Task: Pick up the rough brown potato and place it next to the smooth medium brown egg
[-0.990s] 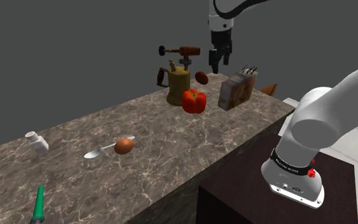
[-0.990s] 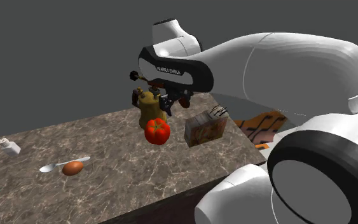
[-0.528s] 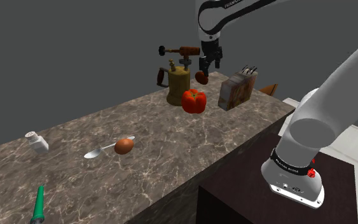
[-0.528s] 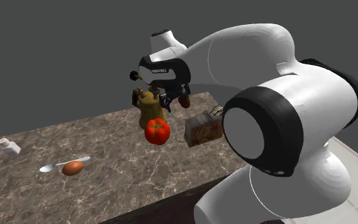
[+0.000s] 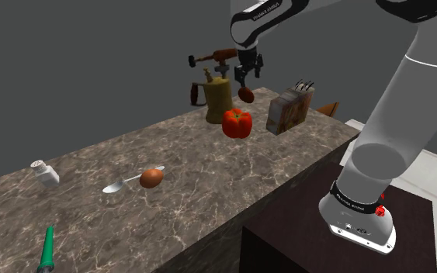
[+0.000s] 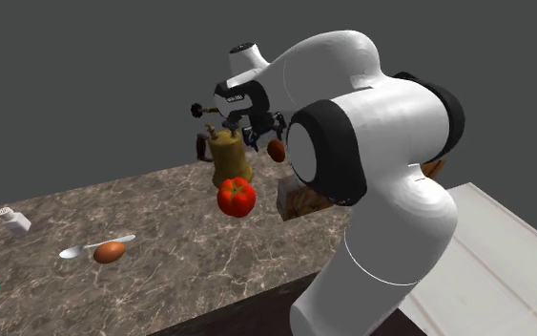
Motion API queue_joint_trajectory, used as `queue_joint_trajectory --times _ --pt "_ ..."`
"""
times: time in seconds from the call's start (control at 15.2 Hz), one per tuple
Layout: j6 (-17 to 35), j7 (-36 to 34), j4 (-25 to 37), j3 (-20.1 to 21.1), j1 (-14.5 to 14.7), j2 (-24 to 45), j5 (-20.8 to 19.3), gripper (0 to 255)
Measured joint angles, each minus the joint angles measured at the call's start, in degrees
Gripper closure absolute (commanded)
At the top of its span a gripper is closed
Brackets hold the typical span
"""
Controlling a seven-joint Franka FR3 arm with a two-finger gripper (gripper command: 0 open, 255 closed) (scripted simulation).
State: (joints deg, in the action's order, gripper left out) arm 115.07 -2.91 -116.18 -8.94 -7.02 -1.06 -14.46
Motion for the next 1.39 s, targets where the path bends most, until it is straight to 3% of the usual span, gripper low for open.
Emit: queue_joint_trajectory --times 0.26,0.73,0.86,1.39 --pt "1.2 -2.1 5.7 -0.9 -0.7 4.9 -1.0 0" --pt "6.5 -2.5 21.8 -3.0 -3.4 22.1 -0.5 0" --pt "3.6 -3.3 20.2 -3.0 -2.9 24.9 -1.0 0" --pt "6.4 -3.0 18.6 -3.4 -3.9 27.3 -0.9 0"
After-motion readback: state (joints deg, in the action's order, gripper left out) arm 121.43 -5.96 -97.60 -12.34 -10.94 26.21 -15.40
